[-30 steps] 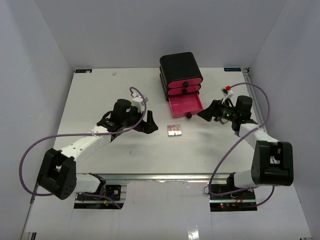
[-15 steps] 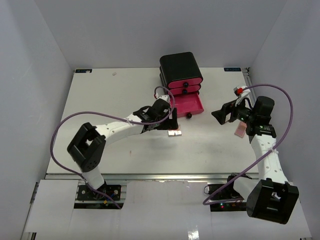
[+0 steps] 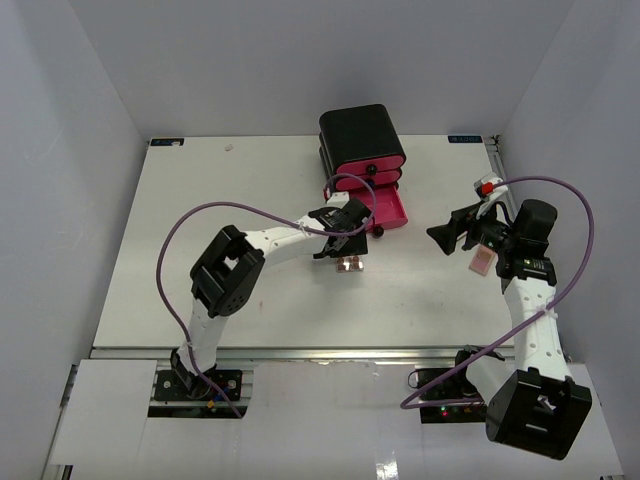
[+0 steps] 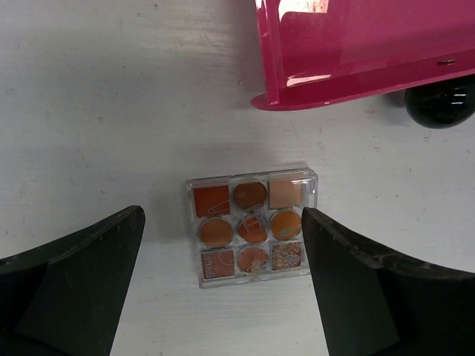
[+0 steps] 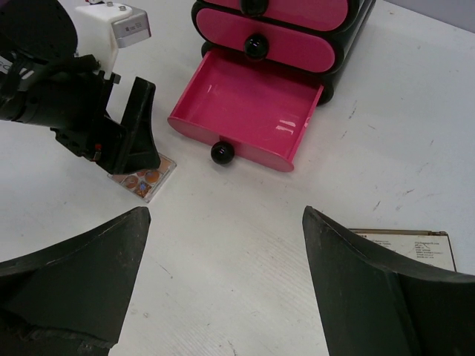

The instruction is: Organize the makeup

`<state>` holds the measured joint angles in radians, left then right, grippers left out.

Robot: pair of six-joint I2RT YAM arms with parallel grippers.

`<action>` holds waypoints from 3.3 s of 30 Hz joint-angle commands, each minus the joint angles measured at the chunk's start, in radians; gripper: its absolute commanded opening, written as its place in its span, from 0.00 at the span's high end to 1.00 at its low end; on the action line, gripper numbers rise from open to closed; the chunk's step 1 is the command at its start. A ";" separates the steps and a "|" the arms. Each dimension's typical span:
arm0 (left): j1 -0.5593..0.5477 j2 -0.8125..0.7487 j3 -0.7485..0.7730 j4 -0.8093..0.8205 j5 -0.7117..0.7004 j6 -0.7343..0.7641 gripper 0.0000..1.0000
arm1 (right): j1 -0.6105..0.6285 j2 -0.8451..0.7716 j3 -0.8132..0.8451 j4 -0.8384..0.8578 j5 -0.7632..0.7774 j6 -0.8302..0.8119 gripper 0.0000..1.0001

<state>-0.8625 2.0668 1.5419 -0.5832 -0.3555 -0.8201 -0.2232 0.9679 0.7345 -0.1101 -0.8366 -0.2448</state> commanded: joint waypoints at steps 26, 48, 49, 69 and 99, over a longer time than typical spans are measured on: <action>-0.063 0.101 0.097 -0.082 -0.028 0.010 0.10 | -0.011 -0.035 -0.012 0.020 -0.033 0.002 0.10; -0.070 0.033 0.020 -0.070 -0.057 0.045 0.61 | -0.018 -0.043 -0.012 0.020 -0.039 0.005 0.10; -0.070 0.010 0.009 -0.068 -0.062 0.058 0.64 | -0.017 -0.044 -0.012 0.020 -0.039 0.005 0.10; -0.060 0.017 0.393 -0.036 -0.109 0.153 0.79 | -0.031 -0.053 -0.014 0.023 -0.031 0.009 0.10; 0.007 0.348 0.681 0.111 -0.013 0.021 0.77 | -0.053 -0.075 -0.012 0.024 -0.031 0.022 0.10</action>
<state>-0.8593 2.4137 2.1891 -0.4993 -0.3928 -0.7828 -0.2690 0.9092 0.7231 -0.1093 -0.8597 -0.2318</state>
